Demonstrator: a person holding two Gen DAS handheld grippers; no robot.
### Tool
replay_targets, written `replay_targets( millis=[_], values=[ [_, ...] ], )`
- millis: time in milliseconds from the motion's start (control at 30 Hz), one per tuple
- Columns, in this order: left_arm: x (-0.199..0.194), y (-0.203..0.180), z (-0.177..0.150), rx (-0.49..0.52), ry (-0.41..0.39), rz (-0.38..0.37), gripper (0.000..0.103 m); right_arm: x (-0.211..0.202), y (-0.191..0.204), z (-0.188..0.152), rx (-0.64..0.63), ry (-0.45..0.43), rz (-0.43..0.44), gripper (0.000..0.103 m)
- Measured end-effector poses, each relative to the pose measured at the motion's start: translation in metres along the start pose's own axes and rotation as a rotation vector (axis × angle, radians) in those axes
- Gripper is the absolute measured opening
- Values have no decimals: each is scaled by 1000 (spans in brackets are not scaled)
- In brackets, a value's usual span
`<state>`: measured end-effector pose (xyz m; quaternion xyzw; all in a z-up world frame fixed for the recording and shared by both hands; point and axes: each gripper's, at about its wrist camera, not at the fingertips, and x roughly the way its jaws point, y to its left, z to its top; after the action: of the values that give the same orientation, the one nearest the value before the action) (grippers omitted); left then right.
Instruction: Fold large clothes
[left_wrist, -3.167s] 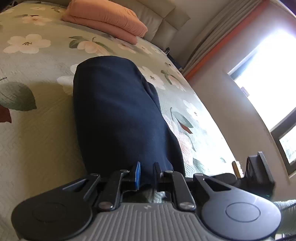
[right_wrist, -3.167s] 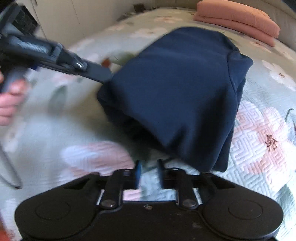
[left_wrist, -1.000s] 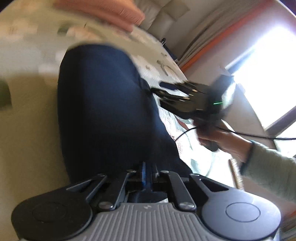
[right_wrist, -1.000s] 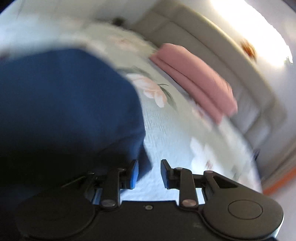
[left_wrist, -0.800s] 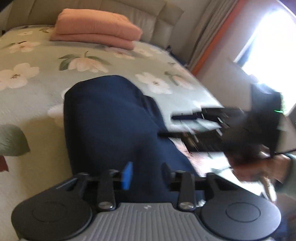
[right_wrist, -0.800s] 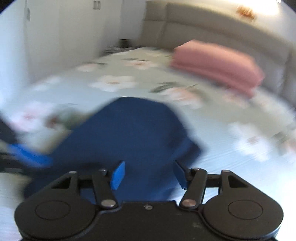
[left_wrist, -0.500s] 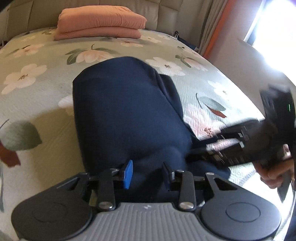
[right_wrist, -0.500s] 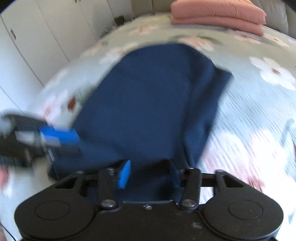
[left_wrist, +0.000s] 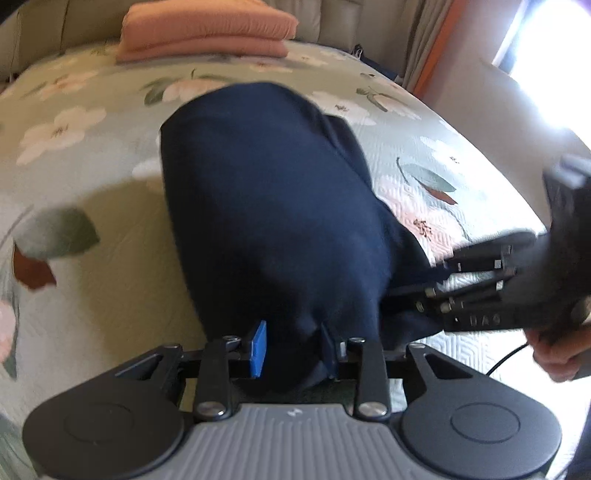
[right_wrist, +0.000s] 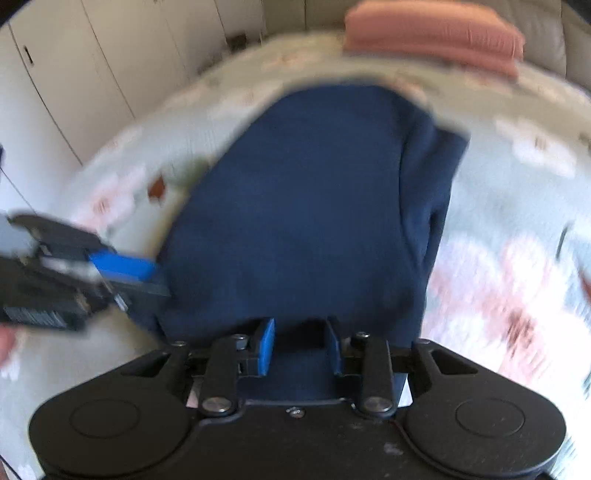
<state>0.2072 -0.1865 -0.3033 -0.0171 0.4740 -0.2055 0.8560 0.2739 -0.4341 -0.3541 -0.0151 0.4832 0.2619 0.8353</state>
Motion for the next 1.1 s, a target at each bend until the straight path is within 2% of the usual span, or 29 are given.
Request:
replay_targets(
  millis=[67,167,300,367,400,433,500,533,600,700,800,867,967,1100],
  values=[
    [-5,8,-6,-30,12,-25,38,-7,-12,-19,38,16,14,37],
    [-12,16,-11,-64,19,-41,39,-26,-27,-29,79,9,30,36],
    [-28,20,-7,-95,1,-48,38,-53,-47,-30,104,-24,-24,39],
    [-37,23,1,-103,-29,-47,39,-59,-62,-24,135,-51,-45,47],
    [-40,27,7,-117,-49,-64,43,-62,-69,-20,159,-64,-46,57],
    [-42,30,13,-135,-67,-82,46,-59,-75,-14,184,-75,-35,66],
    [-41,39,26,-168,-96,-115,66,-52,-88,-3,235,-86,15,78],
    [-39,41,31,-169,-100,-129,68,-46,-93,2,262,-86,43,81],
    [-31,46,41,-171,-97,-147,72,-33,-101,8,309,-74,100,81],
    [-10,62,49,-239,-52,-164,75,-14,-107,15,378,-54,173,81],
    [7,76,50,-291,-27,-224,76,-3,-114,20,419,-37,206,82],
    [11,83,52,-308,-34,-205,79,6,-117,21,433,-31,218,83],
    [24,92,54,-328,-4,-189,79,15,-120,23,446,-30,226,91],
    [47,105,54,-402,29,-272,91,27,-127,24,474,-46,261,99]
  ],
)
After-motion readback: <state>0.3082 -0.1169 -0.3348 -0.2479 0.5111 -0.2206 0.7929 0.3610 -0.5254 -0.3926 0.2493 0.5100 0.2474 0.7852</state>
